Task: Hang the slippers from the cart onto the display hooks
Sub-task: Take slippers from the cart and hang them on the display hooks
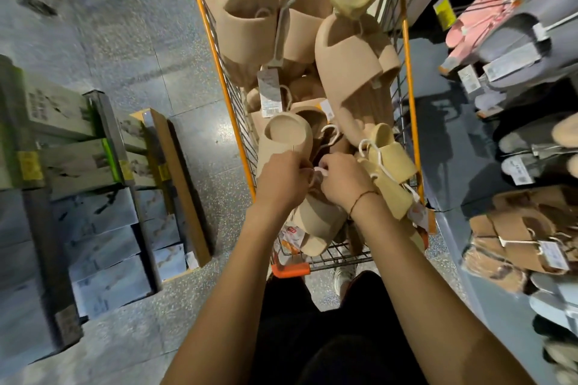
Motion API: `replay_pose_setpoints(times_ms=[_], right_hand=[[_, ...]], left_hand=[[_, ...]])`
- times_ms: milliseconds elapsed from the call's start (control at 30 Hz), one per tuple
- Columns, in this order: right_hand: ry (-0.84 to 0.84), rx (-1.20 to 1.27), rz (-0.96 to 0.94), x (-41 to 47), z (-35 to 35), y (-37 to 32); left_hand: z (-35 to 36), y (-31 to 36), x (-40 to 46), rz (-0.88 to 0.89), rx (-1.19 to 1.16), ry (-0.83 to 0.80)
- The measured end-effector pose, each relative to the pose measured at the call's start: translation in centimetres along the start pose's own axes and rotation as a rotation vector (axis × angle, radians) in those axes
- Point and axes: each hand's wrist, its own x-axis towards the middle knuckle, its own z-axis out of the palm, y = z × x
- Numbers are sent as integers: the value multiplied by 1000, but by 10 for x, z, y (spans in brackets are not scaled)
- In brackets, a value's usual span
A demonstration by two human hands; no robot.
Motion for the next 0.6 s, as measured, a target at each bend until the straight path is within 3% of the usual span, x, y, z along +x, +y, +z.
replay_pose_setpoints(times_ms=[233,500,600], right_hand=[[40,92,-95,-26,-29,-8],[404,253,-256,-87,-101,-22],[504,212,-288,-109,-133,-25]], left_hand=[[-24,1,-26,124,-75,79],[-109,57,-52,489,-139,264],[-139,82,-60,591,-169,334]])
